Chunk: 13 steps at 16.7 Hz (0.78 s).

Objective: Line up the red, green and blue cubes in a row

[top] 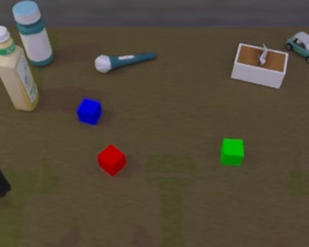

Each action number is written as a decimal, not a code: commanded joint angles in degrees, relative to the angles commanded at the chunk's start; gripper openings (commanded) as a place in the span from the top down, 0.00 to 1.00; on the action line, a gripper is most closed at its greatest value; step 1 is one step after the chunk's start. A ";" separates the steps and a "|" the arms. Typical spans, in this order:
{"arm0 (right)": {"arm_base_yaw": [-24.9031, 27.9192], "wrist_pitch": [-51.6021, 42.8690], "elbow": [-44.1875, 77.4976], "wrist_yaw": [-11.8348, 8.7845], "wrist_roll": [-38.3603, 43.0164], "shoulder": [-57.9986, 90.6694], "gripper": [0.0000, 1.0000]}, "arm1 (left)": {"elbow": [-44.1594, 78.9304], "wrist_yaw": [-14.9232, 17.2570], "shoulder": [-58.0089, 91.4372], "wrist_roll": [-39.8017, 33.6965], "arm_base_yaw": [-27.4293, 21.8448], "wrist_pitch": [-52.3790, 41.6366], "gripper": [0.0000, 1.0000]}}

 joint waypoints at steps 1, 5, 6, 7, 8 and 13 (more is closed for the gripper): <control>0.00 0.00 0.00 0.00 0.00 0.00 0.00 | 0.00 0.00 0.00 0.00 0.00 0.00 0.00; 0.00 0.00 0.00 0.00 0.00 0.00 0.00 | 3.39 0.19 3.55 0.37 -1.22 -1.80 0.00; 0.00 0.00 0.00 0.00 0.00 0.00 0.00 | 5.54 0.26 5.96 0.63 -1.96 -3.06 0.00; 0.00 0.00 0.00 0.00 0.00 0.00 0.00 | 8.12 0.31 8.98 0.97 -2.83 -4.66 0.00; 0.00 0.00 0.00 0.00 0.00 0.00 0.00 | 11.06 0.34 12.61 1.37 -3.81 -6.58 0.00; 0.00 0.00 0.00 0.00 0.00 0.00 0.00 | 29.32 0.24 38.18 4.20 -9.90 -20.11 0.00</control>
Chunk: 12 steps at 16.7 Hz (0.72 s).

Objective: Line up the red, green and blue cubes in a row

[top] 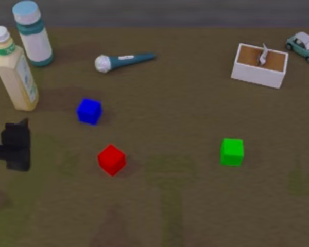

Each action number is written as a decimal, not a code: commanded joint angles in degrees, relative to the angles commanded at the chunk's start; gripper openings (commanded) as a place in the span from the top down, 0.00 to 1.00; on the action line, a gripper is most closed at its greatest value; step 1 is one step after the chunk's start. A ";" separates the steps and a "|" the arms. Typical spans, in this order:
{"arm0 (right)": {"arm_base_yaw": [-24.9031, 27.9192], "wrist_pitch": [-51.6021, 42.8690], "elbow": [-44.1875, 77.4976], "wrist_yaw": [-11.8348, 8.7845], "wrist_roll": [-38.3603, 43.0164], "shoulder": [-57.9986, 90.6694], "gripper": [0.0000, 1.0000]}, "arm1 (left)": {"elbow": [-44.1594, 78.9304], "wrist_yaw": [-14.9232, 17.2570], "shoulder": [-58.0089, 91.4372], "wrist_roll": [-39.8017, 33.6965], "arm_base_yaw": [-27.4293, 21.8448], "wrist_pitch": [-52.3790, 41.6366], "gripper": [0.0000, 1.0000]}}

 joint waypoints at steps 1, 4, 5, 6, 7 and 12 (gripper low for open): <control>0.00 0.00 0.00 0.00 0.00 0.00 0.00 | 4.07 -0.05 6.08 0.68 -1.37 -3.23 0.00; 0.00 0.00 0.00 0.00 0.00 0.00 0.00 | 16.47 -0.20 24.81 2.79 -5.58 -13.21 0.00; 0.00 0.00 0.00 0.00 0.00 0.00 0.00 | 20.59 -0.24 30.98 3.50 -6.98 -16.48 0.00; 0.00 0.00 0.00 0.00 0.00 0.00 0.00 | 24.65 -0.27 37.00 4.18 -8.36 -19.62 0.00; 0.00 0.00 0.00 0.00 0.00 0.00 0.00 | 28.62 -0.29 42.83 4.84 -9.70 -22.61 0.00; 0.00 0.00 0.00 0.00 0.00 0.00 0.00 | 46.31 -0.28 67.03 7.53 -15.36 -34.02 0.00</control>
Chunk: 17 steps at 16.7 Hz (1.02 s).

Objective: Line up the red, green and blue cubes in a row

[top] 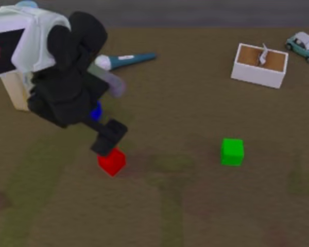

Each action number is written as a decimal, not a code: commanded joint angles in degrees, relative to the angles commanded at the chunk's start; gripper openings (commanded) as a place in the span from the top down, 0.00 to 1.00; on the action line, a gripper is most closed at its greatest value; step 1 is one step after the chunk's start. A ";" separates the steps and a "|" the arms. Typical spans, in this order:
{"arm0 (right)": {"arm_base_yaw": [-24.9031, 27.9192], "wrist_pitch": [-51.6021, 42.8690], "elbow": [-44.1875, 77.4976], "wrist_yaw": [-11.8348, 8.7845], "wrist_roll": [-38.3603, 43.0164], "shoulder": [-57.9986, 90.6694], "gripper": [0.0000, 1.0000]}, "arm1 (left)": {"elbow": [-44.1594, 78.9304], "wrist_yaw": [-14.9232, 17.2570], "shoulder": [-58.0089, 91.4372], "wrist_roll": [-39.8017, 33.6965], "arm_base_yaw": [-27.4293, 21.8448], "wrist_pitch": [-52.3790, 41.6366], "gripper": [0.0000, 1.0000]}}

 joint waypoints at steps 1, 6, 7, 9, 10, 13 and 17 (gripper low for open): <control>0.00 0.00 0.00 0.00 0.00 0.00 0.00 | 2.84 0.03 3.50 0.38 -0.86 -1.45 0.00; 0.00 0.00 0.00 0.00 0.00 0.00 0.00 | 10.80 0.14 12.35 1.37 -3.17 -4.73 0.00; 0.00 0.00 0.00 0.00 0.00 0.00 0.00 | 10.80 0.14 12.35 1.37 -3.17 -4.73 0.00; 0.00 0.00 0.00 0.00 0.00 0.00 0.00 | 10.80 0.14 12.35 1.37 -3.17 -4.73 0.00; 0.00 0.00 0.00 0.00 0.00 0.00 0.00 | 10.80 0.14 12.35 1.37 -3.17 -4.73 0.00; 0.00 0.00 0.00 0.00 0.00 0.00 0.00 | 10.02 0.14 12.71 1.43 -2.97 -3.69 0.00; 0.00 0.00 0.00 0.00 0.00 0.00 0.00 | 6.00 0.18 16.77 1.52 -3.04 4.83 0.00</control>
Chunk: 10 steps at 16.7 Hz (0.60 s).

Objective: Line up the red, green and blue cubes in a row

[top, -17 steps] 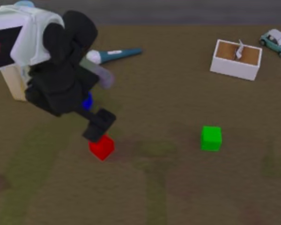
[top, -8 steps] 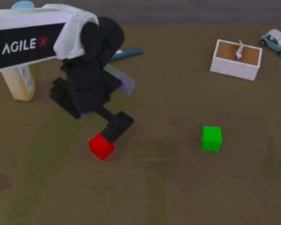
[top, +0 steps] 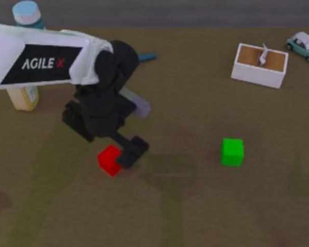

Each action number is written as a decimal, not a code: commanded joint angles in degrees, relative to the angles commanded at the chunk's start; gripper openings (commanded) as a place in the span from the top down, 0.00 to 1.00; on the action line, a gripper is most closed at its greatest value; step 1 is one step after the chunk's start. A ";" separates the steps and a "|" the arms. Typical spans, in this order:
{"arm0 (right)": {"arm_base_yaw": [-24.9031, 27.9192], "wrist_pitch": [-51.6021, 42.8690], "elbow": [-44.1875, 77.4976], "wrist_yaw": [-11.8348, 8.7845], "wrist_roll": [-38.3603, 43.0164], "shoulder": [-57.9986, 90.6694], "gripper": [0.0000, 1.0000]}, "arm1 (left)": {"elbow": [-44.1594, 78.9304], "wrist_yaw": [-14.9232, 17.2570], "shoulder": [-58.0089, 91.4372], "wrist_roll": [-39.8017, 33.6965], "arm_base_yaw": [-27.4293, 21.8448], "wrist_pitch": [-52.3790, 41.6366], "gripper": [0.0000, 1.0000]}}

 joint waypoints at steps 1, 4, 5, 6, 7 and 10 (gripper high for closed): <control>0.00 0.00 0.00 0.00 0.00 0.00 0.00 | -1.22 0.01 1.20 0.01 0.00 2.67 0.00; 0.00 0.00 0.00 0.00 0.00 0.00 0.00 | -3.76 0.04 3.95 0.04 -0.04 7.48 0.00; 0.00 0.00 0.00 0.00 0.00 0.00 0.00 | -3.99 0.04 4.24 0.05 -0.04 7.88 0.00; 0.00 0.00 0.00 0.00 0.00 0.00 0.00 | -3.99 0.04 4.24 0.05 -0.04 7.88 0.00; 0.00 0.00 0.00 0.00 0.00 0.00 0.00 | -3.99 0.04 4.24 0.05 -0.04 7.88 0.00; 0.00 0.00 0.00 0.00 0.00 0.00 0.00 | -3.99 0.04 4.24 0.05 -0.04 7.88 0.15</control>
